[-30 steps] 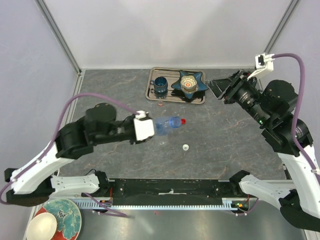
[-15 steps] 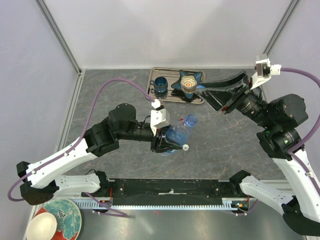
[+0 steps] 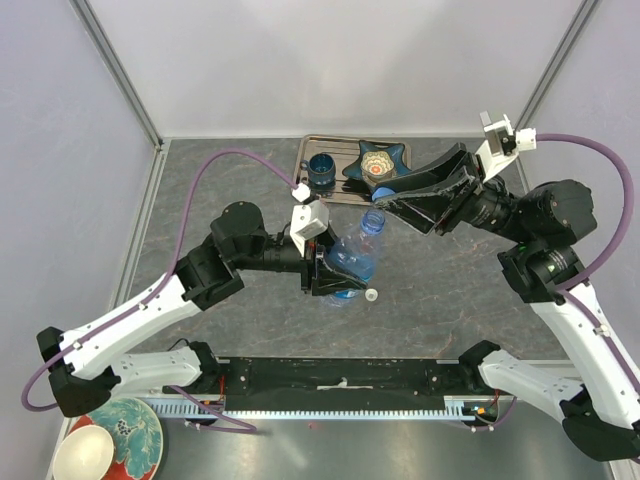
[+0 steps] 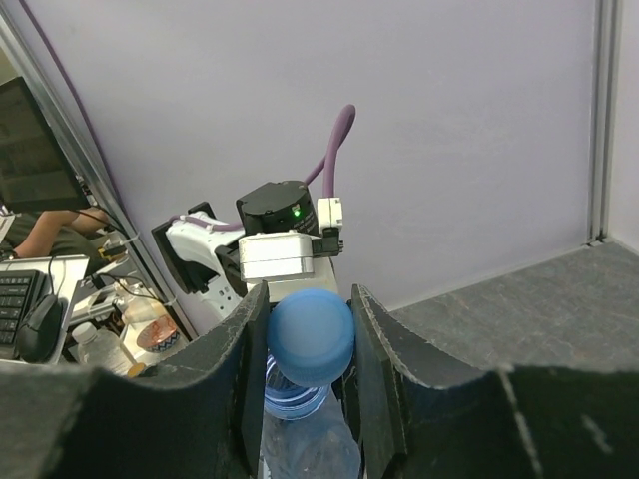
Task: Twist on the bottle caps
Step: Screw the bottle cap onto the plastic bottle.
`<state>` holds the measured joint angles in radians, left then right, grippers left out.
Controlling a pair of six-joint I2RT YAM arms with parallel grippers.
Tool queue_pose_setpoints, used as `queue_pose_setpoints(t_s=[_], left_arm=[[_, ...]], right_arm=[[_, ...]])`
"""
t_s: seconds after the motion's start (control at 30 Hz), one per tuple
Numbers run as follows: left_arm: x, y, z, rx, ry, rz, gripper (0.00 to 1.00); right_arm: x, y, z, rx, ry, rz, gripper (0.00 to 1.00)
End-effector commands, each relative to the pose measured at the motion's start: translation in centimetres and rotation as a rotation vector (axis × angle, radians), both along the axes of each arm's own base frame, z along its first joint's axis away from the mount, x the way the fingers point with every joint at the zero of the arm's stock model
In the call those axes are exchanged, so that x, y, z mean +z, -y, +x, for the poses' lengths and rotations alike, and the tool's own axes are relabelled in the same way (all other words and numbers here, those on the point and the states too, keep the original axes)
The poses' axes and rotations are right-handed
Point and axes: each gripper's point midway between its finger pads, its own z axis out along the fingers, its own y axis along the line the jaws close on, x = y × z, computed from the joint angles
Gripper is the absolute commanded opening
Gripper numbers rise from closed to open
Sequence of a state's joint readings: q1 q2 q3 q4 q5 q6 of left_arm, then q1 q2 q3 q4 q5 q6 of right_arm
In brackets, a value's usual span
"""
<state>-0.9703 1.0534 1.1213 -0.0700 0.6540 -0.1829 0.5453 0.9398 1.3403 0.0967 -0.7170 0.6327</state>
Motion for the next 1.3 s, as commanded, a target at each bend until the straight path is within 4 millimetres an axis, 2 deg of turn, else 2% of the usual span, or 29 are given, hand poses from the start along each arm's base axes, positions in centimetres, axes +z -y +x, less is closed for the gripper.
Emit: queue_pose_setpoints(t_s=[0.0,0.37,0.9,1.27], left_arm=[[1.4,-0.4,-0.9,-0.042,0.009,-0.056,0.2],[1.2,-0.9,-0.1,-0.006,0.021,-0.073,0.2],[0.6,-0.2,0.3,-0.015,0.011,-0.056,0.2],[0.1,0.0,0.9,0.003,0.0,-0.051,0.19]], right_arm=[[0.0,-0.3,-0.9,0.055,0.013,-0.009,0.0],[-1.3,-0.7,-0.9,0.088,-0.032,-0.042,0.0],[-2.7,-1.7,-0.2,0.094,-0.052,-0.08,0.0],[-3.5,-1.8,-0.7,0.114,-0.045,-0.109,0.0]])
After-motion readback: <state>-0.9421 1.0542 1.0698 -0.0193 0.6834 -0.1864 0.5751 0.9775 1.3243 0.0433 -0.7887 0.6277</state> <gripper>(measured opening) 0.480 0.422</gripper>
